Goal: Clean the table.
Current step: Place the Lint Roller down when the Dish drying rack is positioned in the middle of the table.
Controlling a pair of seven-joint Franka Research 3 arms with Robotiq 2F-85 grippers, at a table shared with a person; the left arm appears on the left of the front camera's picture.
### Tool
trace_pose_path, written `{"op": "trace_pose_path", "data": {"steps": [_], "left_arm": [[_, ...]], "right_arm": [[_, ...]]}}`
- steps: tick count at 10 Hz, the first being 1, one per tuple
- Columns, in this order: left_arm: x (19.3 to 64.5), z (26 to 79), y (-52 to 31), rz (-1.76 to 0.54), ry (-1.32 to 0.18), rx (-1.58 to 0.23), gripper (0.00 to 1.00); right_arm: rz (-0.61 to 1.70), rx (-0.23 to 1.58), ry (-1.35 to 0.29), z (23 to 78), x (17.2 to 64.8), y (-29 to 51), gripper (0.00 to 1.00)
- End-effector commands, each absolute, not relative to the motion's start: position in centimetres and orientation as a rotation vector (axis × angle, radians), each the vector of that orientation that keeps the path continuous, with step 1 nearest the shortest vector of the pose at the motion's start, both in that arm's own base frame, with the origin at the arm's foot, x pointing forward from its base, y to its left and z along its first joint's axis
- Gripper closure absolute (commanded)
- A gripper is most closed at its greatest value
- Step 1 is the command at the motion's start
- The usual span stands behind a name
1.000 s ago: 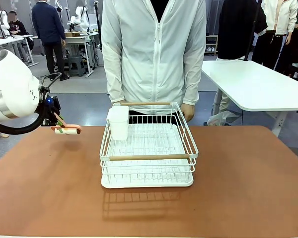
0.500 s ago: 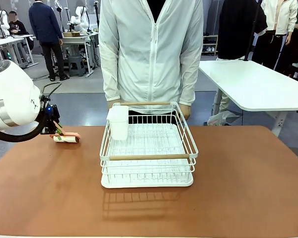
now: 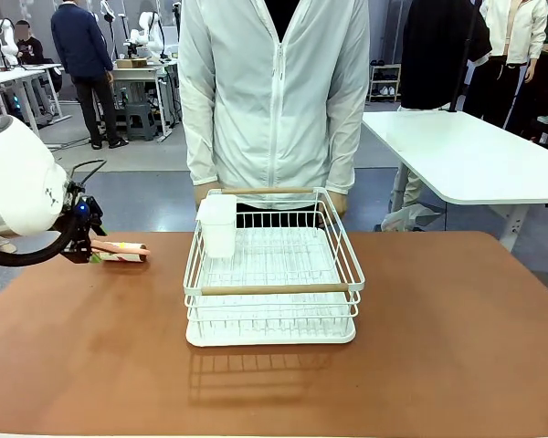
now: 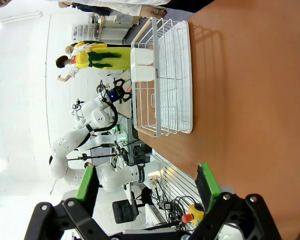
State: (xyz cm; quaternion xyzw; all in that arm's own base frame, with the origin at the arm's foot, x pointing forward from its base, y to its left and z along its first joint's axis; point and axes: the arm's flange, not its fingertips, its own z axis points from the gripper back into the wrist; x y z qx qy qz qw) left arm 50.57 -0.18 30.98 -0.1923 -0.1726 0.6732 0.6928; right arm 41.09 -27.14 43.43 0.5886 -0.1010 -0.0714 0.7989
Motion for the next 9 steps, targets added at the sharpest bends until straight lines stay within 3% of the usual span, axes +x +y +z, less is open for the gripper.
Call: {"op": "trace_pose_path", "data": {"steps": [1,3,9], "left_arm": [[49.52,34.10,-2.16,1.525,-0.370,-0.395,0.08],[48.77,34.67,-2.43,1.509,-0.311,-0.348,0.00],[48.84,34.39,-2.51,1.507,-0.272,-0.268,0.00]], "right_arm": [[-0.147,1.259,-0.217,43.79,40.85,-26.92,0.00],[-0.147,1.259,-0.217,43.79,40.85,-26.92,0.00],[-0.147,1.259,-0.217,43.79,40.85,-26.92,0.00]]}}
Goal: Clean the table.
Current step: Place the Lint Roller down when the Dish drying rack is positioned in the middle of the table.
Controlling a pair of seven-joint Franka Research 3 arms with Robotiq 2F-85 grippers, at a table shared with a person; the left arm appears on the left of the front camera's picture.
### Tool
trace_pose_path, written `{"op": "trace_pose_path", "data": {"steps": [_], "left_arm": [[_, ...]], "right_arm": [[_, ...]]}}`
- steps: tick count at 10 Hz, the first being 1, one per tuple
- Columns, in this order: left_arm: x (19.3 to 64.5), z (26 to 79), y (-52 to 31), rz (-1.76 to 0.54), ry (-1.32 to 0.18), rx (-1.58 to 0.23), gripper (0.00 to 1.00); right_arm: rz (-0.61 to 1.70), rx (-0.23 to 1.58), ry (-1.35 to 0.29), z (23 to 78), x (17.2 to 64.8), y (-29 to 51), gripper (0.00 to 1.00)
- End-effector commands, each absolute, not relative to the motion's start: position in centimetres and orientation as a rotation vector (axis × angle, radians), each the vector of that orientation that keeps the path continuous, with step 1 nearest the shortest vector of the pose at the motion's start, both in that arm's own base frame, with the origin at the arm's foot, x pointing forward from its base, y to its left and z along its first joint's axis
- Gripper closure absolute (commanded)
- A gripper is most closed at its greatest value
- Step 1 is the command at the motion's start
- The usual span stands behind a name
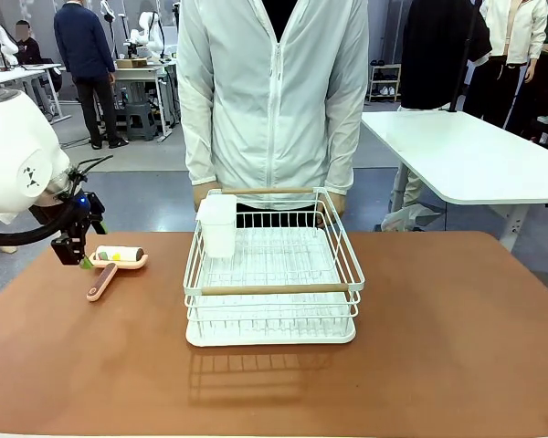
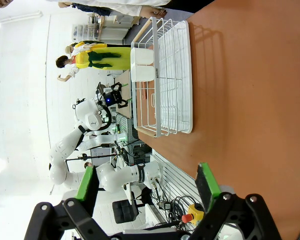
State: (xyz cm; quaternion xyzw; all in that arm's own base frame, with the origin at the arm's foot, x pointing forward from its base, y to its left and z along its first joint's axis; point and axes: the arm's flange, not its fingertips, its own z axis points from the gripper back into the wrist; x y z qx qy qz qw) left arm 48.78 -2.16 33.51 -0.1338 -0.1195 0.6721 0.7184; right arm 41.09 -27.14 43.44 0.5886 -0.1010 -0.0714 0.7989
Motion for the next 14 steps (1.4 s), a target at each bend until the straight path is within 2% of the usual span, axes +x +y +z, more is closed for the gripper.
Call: {"op": "trace_pose_path", "data": {"steps": [1,14], "left_arm": [[49.01,34.32,-2.53,1.496,-0.286,-0.284,0.00],[48.78,33.51,-2.16,1.487,-0.264,-0.296,0.00]], "right_arm": [[-0.147,1.259,-0.217,43.79,40.85,-26.92,0.00],[-0.147,1.259,-0.217,43.79,40.85,-26.92,0.00]]}}
